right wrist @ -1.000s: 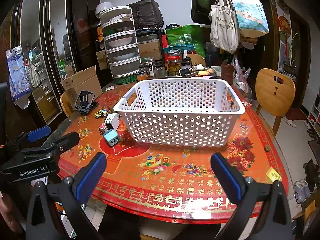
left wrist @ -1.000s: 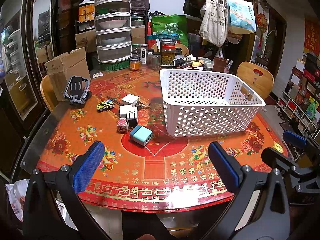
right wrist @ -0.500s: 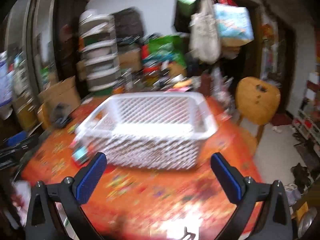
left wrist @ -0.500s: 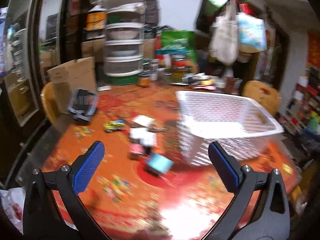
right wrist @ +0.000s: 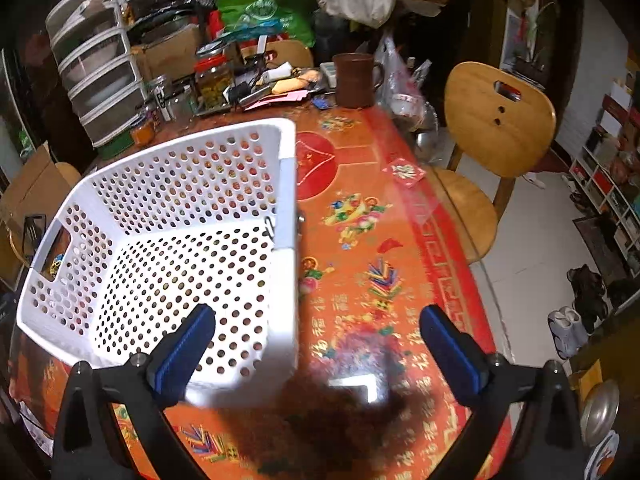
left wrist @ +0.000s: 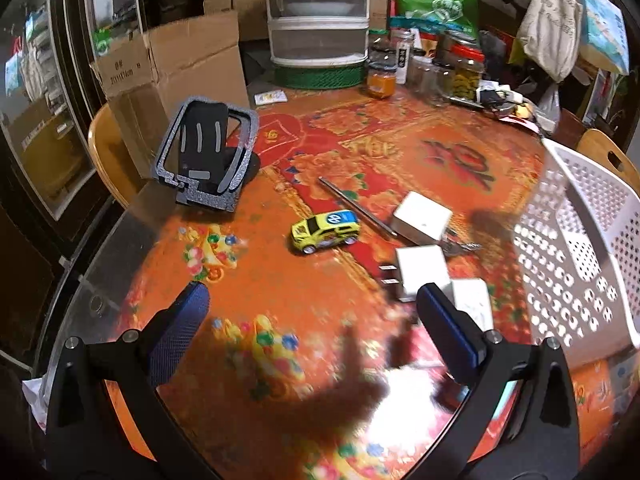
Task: Organize rigid objects
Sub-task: 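Grasp the white basket rim with the right tool and pull it closer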
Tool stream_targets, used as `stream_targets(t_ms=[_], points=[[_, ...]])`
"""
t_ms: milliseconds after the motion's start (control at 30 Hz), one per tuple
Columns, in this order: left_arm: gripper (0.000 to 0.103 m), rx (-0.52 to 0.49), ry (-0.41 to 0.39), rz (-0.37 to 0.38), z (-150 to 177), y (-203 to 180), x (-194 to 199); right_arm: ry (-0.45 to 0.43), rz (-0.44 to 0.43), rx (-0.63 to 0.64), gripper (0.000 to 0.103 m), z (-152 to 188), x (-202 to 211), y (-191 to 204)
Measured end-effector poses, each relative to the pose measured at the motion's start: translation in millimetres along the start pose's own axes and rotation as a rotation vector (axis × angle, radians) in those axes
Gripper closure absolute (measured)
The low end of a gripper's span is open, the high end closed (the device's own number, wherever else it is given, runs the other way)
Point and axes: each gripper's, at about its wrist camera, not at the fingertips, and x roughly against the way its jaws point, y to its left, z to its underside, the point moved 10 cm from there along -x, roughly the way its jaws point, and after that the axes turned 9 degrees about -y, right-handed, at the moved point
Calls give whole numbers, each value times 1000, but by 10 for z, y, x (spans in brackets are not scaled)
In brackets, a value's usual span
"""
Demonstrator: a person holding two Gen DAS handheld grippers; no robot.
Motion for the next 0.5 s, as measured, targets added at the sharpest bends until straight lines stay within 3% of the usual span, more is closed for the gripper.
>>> stream_targets(t_ms=[133,267,500], points=[[1,23,47,-10,-44,147,-324,26,-35,-5,15,-20,-144,114],[1,51,78,-1,-109,223,-602,85,-52,6,52,52,-305,207],[1,40,127,52,-105,52,-929,99,10,44,60,74,-336,233]])
